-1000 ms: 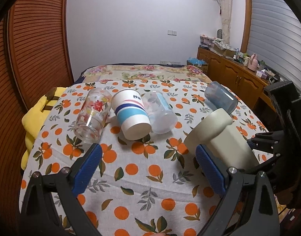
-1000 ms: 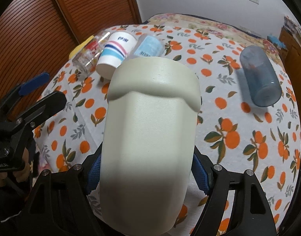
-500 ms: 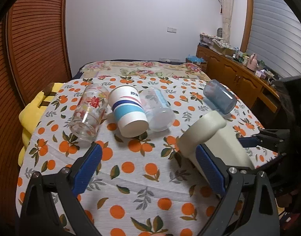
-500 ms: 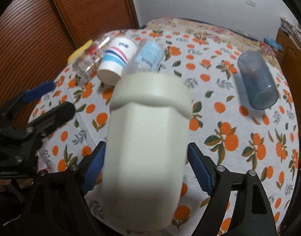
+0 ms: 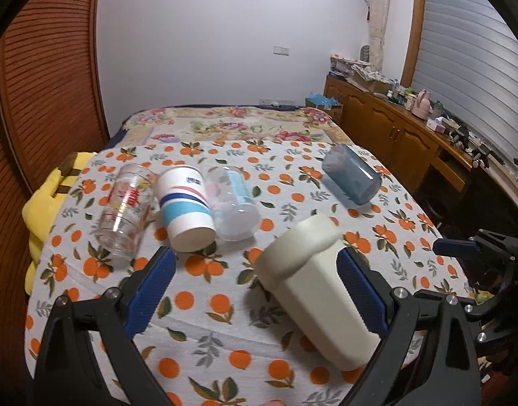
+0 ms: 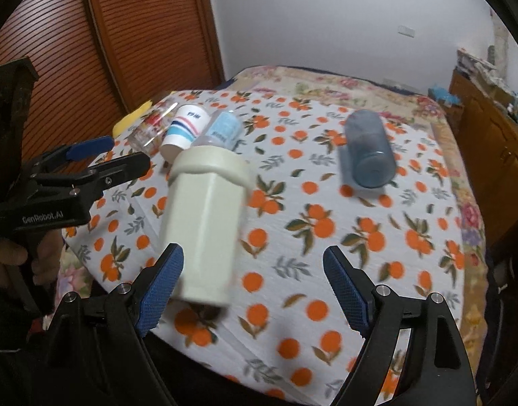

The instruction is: Flip cup upright

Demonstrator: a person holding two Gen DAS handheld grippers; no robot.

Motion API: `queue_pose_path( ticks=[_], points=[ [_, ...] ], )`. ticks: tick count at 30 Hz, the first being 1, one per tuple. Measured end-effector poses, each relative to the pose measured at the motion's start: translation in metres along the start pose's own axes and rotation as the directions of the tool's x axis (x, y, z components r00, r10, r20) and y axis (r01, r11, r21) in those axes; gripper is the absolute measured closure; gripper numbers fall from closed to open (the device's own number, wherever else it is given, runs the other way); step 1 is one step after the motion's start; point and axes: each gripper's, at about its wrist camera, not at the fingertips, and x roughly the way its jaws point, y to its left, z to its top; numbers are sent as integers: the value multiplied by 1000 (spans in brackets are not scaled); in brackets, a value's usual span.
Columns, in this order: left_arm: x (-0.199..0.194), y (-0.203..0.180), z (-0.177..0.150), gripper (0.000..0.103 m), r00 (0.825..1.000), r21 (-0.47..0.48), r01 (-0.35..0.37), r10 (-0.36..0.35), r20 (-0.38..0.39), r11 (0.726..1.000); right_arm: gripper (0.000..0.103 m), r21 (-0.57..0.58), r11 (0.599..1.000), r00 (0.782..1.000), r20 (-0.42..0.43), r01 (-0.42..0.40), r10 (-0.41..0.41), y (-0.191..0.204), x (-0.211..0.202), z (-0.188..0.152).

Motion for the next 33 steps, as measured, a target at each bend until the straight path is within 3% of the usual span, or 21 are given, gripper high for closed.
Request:
queue_pose_path(
  ticks=[10,18,26,33],
  points=[
    [26,-28,4,6,989,-21,19,-22,-147,1000,16,74,997,998,54,29,-33,-40,-14,-23],
    [50,-44,8,6,971,-45,-34,23,-239,998,16,122,992,996,86,23,-34,-62,-20,-35],
    [74,-38,7,6,937,-136,-29,-20,-348,990,16,153,988,994,106,8,-24,-72,-22,-42],
    [94,-28,1,5,896,-256,21,-132,-424,966,16,160,987,994,105,5,-22,-74,-21,-43]
  ],
)
